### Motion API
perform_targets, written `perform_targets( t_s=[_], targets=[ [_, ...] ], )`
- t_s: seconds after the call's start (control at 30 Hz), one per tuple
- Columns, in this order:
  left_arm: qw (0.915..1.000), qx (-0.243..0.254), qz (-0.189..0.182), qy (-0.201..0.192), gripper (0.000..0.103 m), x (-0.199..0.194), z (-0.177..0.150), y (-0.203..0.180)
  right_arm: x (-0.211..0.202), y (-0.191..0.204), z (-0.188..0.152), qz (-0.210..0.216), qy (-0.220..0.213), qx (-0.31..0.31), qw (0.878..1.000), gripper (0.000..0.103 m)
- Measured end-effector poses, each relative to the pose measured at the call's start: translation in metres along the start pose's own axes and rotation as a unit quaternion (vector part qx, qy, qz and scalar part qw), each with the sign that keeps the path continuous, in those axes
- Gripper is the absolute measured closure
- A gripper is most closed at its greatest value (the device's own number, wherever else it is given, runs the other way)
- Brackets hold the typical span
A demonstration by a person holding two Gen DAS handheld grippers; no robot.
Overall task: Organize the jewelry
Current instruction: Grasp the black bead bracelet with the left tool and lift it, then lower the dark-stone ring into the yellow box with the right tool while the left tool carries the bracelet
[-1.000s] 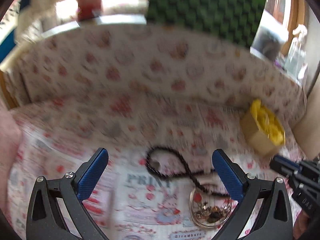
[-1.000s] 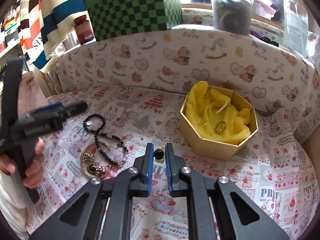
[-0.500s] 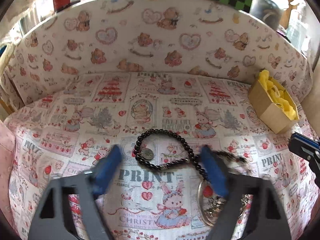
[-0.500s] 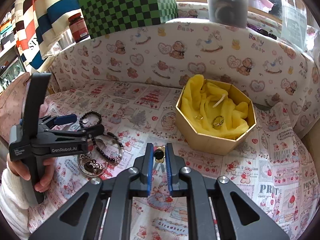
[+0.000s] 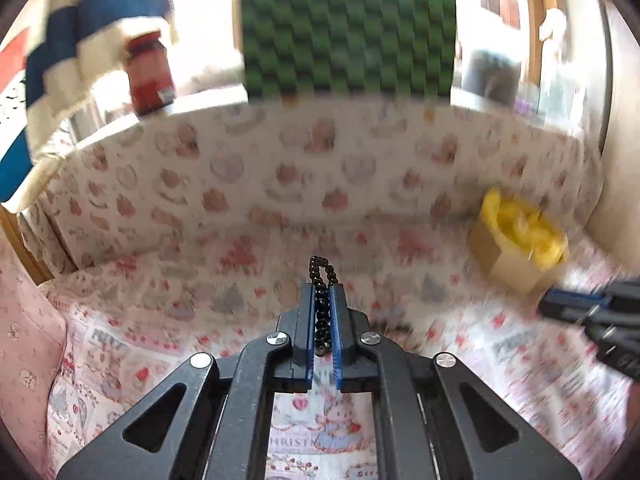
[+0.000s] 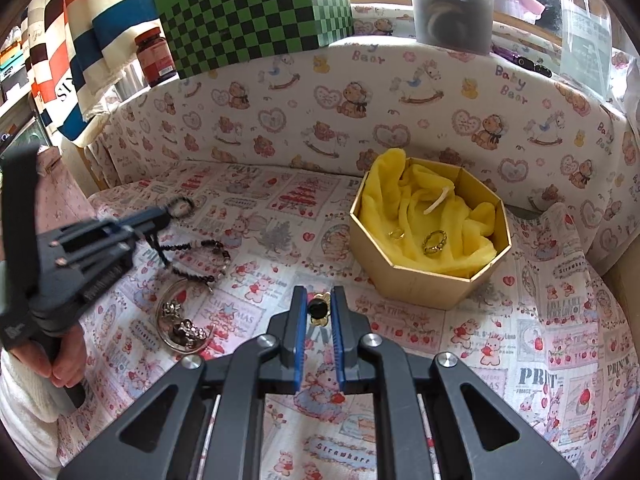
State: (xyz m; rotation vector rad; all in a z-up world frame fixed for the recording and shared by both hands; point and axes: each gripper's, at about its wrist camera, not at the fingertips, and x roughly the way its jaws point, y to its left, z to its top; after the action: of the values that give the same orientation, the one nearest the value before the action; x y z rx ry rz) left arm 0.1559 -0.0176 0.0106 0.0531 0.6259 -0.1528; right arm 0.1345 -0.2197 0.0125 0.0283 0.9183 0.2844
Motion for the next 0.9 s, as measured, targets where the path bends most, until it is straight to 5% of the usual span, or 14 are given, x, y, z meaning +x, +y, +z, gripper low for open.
perform_targets(
  t_s=[0.27, 0.67, 0.9],
  targets=[
    [0.9886, -0.082, -0.044, -0.119, 0.097, -0.051, 0.016, 0.034, -0.018, -0.003, 0.002, 0.022, -0.045, 0.011, 0.999, 0.093],
    [0.9788, -0.088, -0.047, -0.179, 0.097, -0.091, 0.019, 0.033, -0.050, -0.020, 0.010, 0.070, -0.128, 0.055, 0.988, 0.093],
    [0.9764, -0.092, -0.048, -0.190, 0.097, -0.115, 0.037, 0.028, -0.073, -0.049, 0.016, 0.058, -0.190, 0.098, 0.975, 0.093]
  ],
)
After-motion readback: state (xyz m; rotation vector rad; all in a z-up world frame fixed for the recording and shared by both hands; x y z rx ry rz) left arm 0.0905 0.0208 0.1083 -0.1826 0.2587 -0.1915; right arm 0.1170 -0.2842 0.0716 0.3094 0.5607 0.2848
